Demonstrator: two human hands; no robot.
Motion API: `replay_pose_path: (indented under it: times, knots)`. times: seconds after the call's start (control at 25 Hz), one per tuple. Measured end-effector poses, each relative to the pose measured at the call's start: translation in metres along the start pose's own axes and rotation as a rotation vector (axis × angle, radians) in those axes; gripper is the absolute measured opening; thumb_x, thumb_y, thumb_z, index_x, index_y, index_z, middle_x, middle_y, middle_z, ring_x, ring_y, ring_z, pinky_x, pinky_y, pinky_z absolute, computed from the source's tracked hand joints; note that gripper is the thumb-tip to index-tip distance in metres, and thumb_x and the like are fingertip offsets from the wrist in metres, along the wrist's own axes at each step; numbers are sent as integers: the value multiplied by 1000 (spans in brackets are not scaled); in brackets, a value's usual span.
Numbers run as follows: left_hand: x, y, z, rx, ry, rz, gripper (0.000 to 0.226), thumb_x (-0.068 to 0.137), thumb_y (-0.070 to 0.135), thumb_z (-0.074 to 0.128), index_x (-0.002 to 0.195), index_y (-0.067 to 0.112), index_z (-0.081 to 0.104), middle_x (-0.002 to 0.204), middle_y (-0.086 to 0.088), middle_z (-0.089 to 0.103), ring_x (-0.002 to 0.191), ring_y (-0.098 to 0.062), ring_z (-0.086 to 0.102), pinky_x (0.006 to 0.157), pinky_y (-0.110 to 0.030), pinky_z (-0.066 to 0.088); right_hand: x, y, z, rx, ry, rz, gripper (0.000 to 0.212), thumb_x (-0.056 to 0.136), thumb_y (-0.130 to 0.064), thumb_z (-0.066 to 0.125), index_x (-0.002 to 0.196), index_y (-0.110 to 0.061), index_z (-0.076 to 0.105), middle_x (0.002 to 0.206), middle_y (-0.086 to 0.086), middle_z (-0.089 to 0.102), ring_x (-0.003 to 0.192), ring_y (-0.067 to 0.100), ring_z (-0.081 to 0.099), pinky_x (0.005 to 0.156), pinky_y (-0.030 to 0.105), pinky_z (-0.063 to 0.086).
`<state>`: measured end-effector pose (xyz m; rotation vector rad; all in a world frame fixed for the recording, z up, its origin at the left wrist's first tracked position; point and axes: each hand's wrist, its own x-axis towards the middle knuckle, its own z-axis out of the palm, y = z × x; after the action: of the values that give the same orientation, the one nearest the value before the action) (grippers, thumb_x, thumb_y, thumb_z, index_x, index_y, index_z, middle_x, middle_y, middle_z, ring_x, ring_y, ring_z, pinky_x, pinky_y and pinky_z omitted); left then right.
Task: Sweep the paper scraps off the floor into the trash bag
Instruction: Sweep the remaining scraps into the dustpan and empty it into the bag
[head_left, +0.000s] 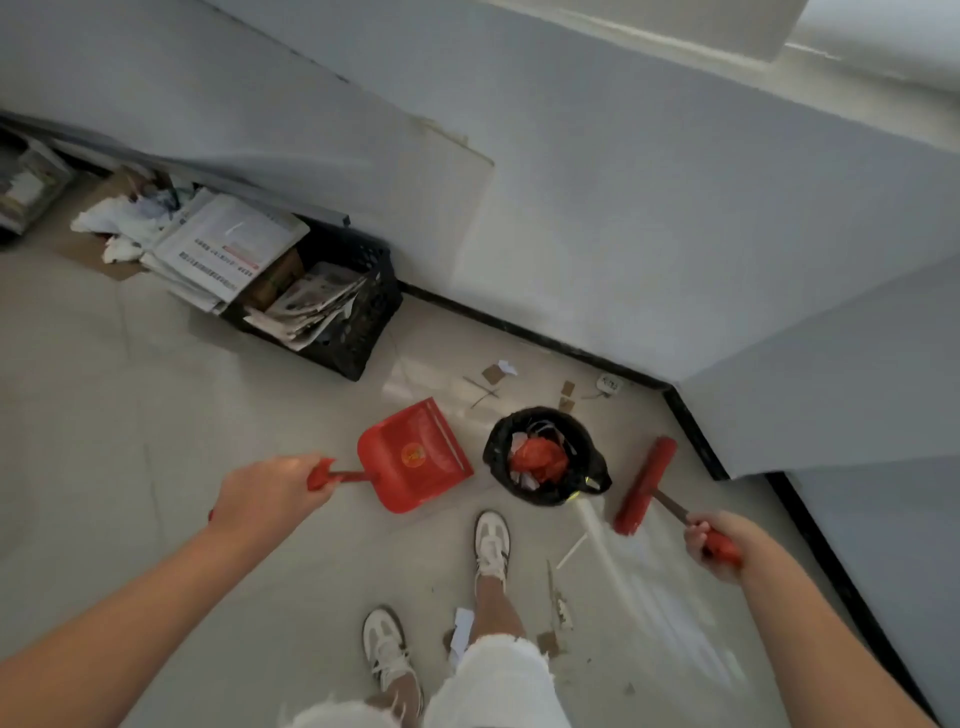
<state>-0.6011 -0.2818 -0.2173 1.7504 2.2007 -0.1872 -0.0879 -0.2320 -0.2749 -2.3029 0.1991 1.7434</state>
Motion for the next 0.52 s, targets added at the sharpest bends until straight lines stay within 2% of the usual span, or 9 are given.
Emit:
replay_pose_path:
  times: [0.08,0.2,0.32,0.4,0.48,0.52]
  knots:
    - [17,5,3,-3,18,-46,21,72,47,77,91,36,74,79,0,75,73,-29,72,59,-34,50,19,-44,19,7,-4,-22,27,96,-2,32,71,-11,36,28,2,36,19,8,36,26,11,36]
    - [50,-3,12,-12,-87,-96,19,70,52,75,86,46,67,74,6,73,67,-25,70,56,-32,51,37,-102,61,-91,79,-36,26,94,0,31,71,-10,36,27,3,36,17,9,33,26,13,35]
    - [80,-50,63,-74,-96,-161,33,66,67,62,92,49,61,69,13,67,62,-20,66,59,-34,52,37,-134,116,-107,55,-133,27,96,-4,33,70,-11,36,46,5,42,15,11,34,28,11,32]
    - [92,-70,76,-112,-98,-160,38,64,72,56,95,50,59,67,14,65,61,-19,65,59,-35,52,24,-136,151,-170,95,-128,30,97,-8,28,68,-12,34,48,5,39,14,12,31,28,11,29]
    - [91,-54,54,-86,-112,-157,30,66,67,64,91,51,61,65,14,65,60,-20,66,57,-35,52,11,-133,179,-237,50,-150,21,93,-5,30,75,-12,38,52,7,47,28,16,41,36,17,34]
    - [87,-34,33,-58,-125,-162,26,67,60,72,89,50,64,65,12,66,61,-21,67,56,-33,52,3,-131,193,-167,52,-131,17,92,-3,33,80,-11,41,61,8,52,40,18,46,43,20,37]
